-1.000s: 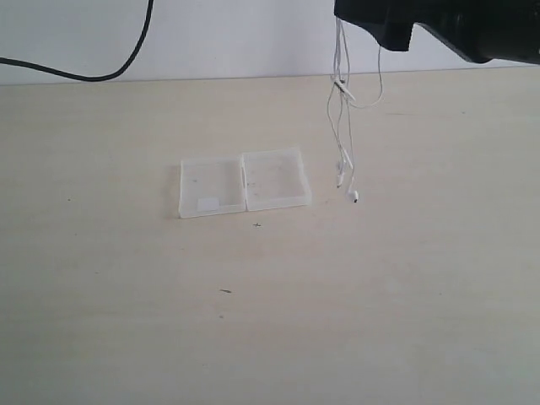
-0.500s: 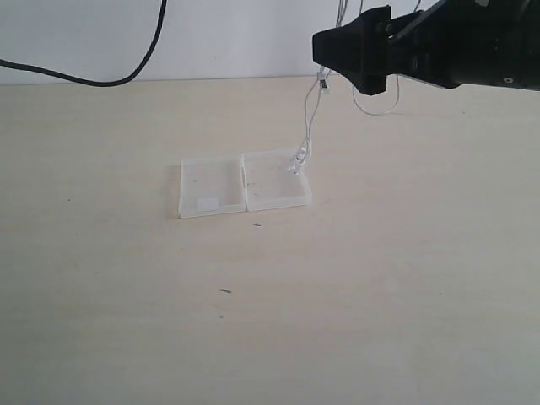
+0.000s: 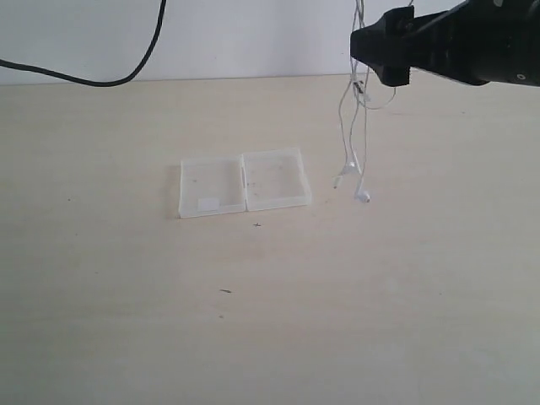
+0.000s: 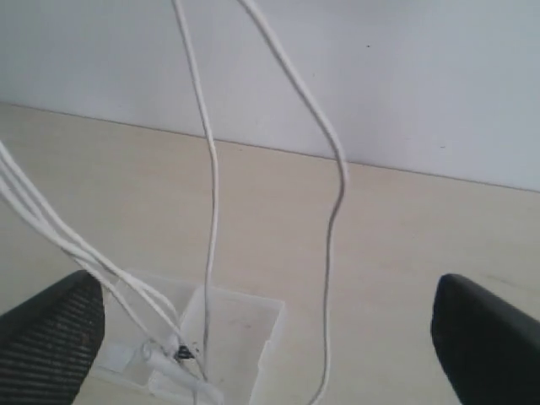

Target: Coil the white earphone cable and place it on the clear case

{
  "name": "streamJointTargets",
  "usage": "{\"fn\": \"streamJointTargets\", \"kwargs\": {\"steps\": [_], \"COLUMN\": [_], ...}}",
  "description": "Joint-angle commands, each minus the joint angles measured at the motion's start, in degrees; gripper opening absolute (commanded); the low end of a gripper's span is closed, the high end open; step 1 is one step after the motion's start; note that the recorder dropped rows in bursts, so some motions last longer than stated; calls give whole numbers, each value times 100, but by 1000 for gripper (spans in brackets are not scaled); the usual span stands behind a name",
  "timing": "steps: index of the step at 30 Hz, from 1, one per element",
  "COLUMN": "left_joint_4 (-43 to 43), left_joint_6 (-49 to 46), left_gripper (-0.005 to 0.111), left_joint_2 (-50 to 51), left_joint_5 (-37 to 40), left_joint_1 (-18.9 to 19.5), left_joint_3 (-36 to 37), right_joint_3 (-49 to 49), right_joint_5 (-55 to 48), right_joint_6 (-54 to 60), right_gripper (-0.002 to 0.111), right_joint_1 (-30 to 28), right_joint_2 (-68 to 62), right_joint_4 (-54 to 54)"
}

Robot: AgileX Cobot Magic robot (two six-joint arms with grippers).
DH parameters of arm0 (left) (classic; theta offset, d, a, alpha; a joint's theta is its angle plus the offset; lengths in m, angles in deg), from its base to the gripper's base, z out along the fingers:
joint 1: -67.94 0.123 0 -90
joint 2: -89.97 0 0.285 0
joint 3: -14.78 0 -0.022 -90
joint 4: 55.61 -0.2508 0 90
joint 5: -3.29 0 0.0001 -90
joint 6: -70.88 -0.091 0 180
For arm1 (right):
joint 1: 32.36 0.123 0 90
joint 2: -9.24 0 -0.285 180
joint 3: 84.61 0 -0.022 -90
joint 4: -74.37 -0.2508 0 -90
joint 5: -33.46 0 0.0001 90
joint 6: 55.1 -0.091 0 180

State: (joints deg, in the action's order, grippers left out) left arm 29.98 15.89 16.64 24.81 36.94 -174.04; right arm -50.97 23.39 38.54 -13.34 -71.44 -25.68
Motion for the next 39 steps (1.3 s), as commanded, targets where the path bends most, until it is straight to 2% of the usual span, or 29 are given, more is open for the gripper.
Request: {"fn": "streamJointTargets", "kwargs": {"steps": [1,12,20,27,39], "left_joint_4": [69,69,69,69,69], "left_joint_6": [2,-20,-34,-34,-28], "left_gripper": [0,0,0,0,0], "left_joint_2": [-35,-35,-35,-35,-35], "left_joint_5": [-62,-76,-87,-68,-82], "left_joint_1": [-40,-40,-40,-40,-40], "left_joint_3": [-58,-58,-58,-58,-58], "right_joint_3": [26,26,26,26,26], "right_joint_5": [102,613,-49,82,-222], "right_joint_6": [-402,-284,-121,630,665], "right_gripper": [105,105,105,105,105], "right_joint_1": [-4,-4,-4,-4,-4], "right_joint_2": [1,1,1,1,1], "right_joint_4": [11,11,11,11,11]}}
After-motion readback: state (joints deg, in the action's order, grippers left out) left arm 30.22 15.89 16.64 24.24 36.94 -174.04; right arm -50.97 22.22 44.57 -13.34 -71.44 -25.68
